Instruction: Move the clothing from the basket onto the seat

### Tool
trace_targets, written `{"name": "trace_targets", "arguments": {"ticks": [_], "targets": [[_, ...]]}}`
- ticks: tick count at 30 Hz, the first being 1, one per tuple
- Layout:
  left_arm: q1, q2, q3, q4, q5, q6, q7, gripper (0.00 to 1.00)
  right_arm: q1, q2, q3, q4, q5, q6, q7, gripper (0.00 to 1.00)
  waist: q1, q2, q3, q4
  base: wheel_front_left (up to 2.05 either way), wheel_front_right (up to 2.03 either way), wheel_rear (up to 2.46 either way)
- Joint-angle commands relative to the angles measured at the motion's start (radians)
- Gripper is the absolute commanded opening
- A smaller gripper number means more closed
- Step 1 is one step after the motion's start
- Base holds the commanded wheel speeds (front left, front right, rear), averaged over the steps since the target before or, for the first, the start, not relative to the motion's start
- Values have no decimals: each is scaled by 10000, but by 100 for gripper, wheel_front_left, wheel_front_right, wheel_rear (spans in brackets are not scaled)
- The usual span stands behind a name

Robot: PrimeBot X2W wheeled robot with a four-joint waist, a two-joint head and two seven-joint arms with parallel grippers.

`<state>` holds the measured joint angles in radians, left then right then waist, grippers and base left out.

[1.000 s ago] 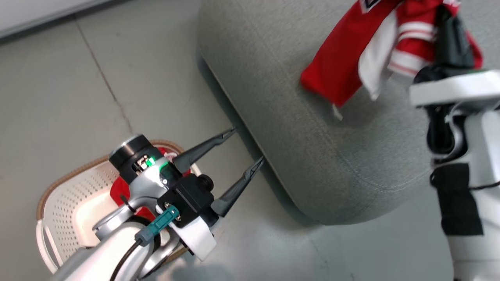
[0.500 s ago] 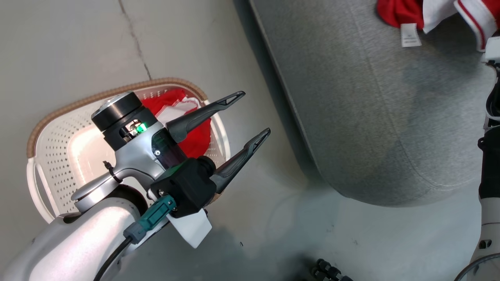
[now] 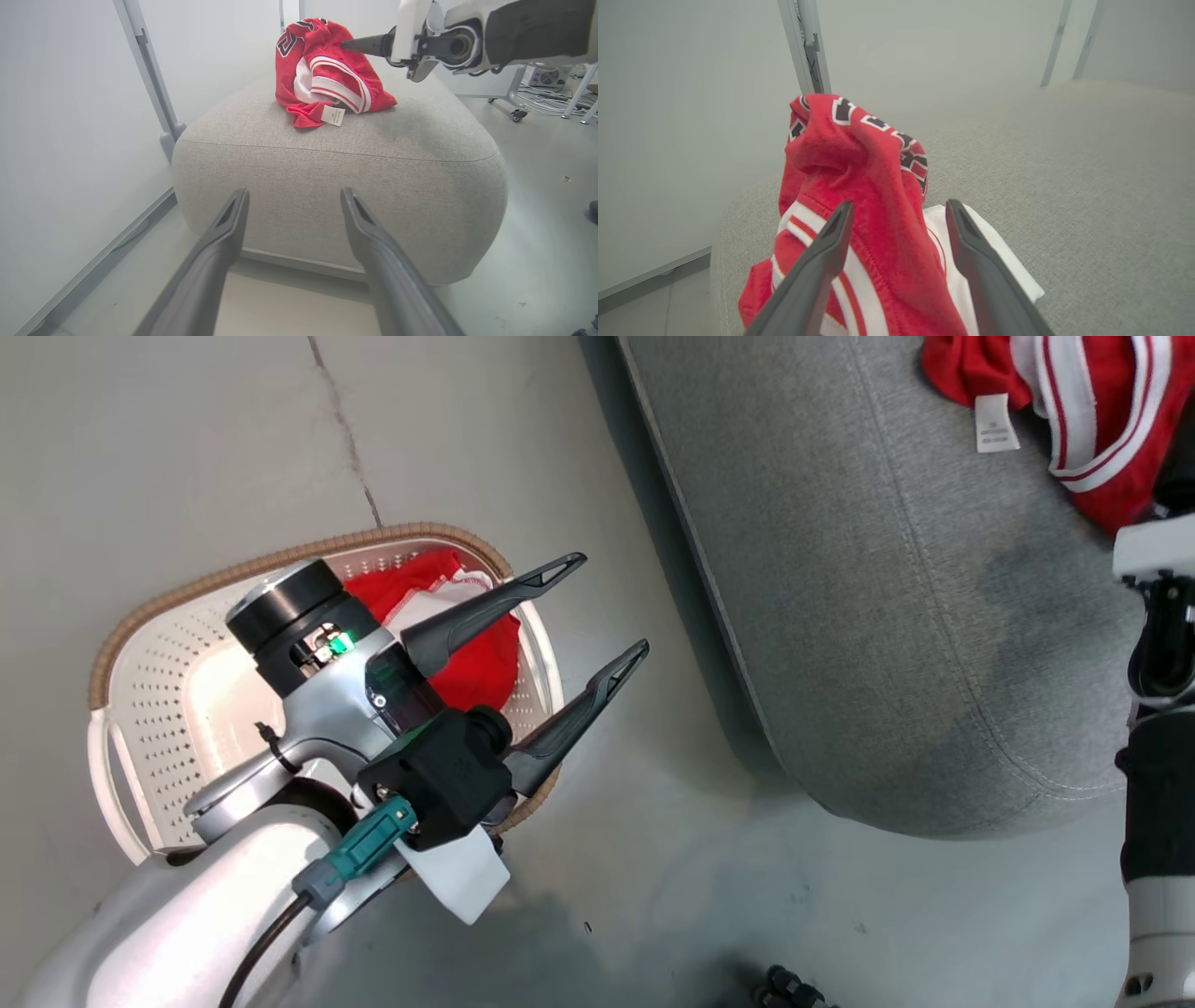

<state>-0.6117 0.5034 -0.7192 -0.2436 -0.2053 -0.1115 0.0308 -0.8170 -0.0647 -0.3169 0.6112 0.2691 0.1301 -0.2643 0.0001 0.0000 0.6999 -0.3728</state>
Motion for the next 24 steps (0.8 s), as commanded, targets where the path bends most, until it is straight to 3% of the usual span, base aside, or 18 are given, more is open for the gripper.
{"name": "trace_targets", "arguments": {"ticks": [1,9,24], "targets": [[120,-49,11,104,-81,97,-136,100,293,-11,-11,-254,-106,13,-30,100,-1,0,-341,15,0,0,0],[797,-465,94,818,-455,647,-878,100,1944,90,757,-1606,-359,13,-30,100,-1,0,-1601,347,0,0,0],[2399,-1366,776,2204,-1604,1879,-2350,100,4200,97,2961,-3270,-715,10,-30,100,-1,0,-3621,2336,0,0,0]]}}
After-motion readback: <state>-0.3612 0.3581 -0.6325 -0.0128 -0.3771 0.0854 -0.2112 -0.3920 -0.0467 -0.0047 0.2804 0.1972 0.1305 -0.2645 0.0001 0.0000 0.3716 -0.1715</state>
